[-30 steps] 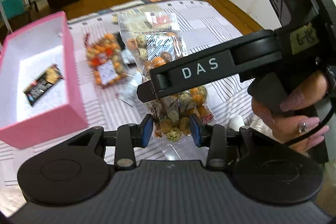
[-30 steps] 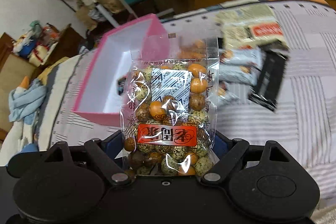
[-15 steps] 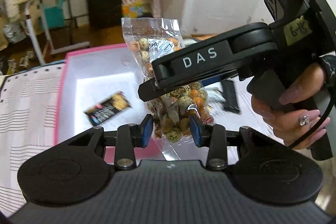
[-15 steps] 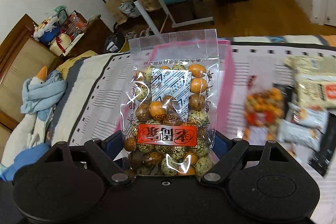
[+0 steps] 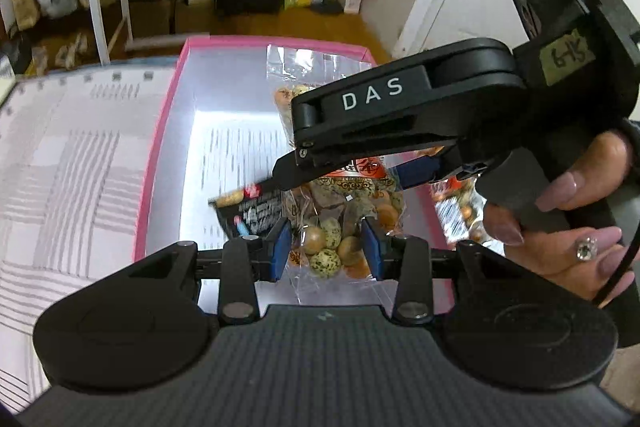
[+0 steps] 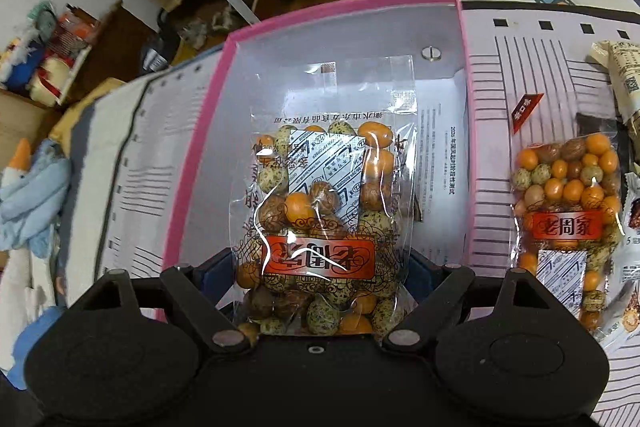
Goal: Organize snacks
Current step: 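Open the right gripper to drop the peanut bag into the box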
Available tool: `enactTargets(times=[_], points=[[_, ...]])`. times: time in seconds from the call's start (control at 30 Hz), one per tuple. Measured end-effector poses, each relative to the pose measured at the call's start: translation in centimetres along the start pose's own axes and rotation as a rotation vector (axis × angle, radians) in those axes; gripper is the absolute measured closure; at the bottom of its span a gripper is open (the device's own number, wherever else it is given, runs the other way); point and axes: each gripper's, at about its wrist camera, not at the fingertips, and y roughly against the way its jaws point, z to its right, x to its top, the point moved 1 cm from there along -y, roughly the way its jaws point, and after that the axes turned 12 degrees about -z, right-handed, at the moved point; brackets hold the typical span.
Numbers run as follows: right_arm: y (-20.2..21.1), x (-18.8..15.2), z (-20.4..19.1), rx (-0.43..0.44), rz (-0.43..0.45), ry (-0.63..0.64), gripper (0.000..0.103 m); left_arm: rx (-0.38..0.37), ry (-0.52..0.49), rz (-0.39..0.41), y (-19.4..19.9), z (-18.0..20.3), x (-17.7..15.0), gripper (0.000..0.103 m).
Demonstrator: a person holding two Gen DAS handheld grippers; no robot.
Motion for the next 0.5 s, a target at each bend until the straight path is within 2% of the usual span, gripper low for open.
enactTargets(times=[0.33,0.5], points=[[-1.1,-0.4,-2.4,-0.207,0.020,0.038,0.012,-0.061,0.048,-0.045,-2.3,-1.8,-0.1,0.066],[0.1,-0.9,-2.1,-0.162,0.024,0.044,0.011,-0.033,0.071,-0.084,-2.9,-2.2,-0.4,0.062]])
